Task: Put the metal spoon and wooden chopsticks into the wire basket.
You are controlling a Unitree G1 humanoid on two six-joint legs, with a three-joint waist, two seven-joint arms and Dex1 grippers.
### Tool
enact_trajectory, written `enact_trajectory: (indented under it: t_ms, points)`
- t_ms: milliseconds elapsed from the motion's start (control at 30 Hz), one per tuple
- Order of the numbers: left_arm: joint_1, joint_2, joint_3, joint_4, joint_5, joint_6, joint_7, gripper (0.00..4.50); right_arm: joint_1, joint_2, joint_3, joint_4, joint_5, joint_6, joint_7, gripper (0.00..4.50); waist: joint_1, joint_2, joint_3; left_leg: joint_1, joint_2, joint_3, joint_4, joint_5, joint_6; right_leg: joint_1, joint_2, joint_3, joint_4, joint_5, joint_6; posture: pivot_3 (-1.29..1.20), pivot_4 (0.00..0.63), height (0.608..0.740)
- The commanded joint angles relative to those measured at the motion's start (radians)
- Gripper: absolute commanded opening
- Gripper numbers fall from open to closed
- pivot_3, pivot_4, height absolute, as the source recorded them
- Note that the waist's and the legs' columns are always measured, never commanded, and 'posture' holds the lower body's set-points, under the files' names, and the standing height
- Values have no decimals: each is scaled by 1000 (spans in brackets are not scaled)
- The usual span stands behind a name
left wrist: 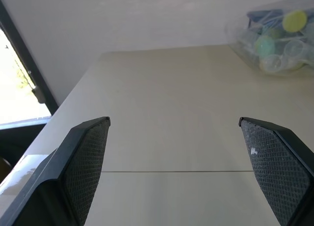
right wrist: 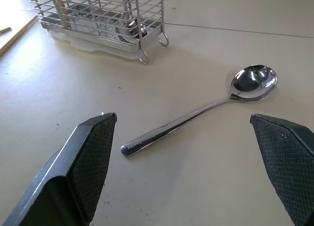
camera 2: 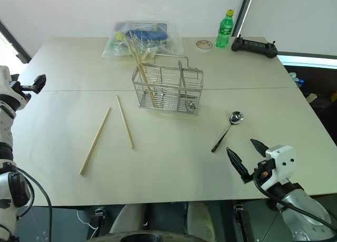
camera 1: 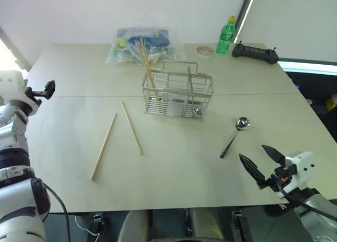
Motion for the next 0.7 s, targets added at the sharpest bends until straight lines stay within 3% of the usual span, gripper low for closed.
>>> enact_trajectory:
  t_ms: [33, 233, 400, 567, 700]
  points:
    - [-25, 22, 5, -37, -10, -9, -13, 4444, -2, -13, -26, -26, 11, 2, 0, 4500, 0, 0, 0, 0, 0, 0, 0, 0, 0, 0, 0, 0, 0, 0, 0, 0, 150, 726]
    - [-26, 12, -24, -104, -34, 49, -106, 4444, -19, -40, -61, -26, 23, 22, 3, 4500, 0, 0, 0, 0, 0, 0, 1, 0, 0, 1, 0, 0, 0, 0, 0, 0, 150, 726]
    - [29, 15, -71, -334, -131, 214, -291, 4444, -53, -114, -126, -7, 21, 59, 4, 4500, -1, 0, 0, 0, 0, 0, 2, 0, 0, 2, 0, 0, 0, 0, 0, 0, 150, 726]
    - [119, 86, -149, -629, -267, 408, -549, 4444, -110, -258, -190, 39, 19, 103, 84, 4500, -8, 1, 1, 0, 1, 1, 3, 0, 0, 2, 0, 1, 0, 0, -1, 0, 150, 726]
    - [138, 139, -193, -791, -351, 506, -678, 4444, -203, -389, -166, 124, -34, 134, 131, 4500, -8, 3, 1, 0, 1, 1, 4, 0, 0, 2, 0, 1, 0, 0, -1, 0, 150, 726]
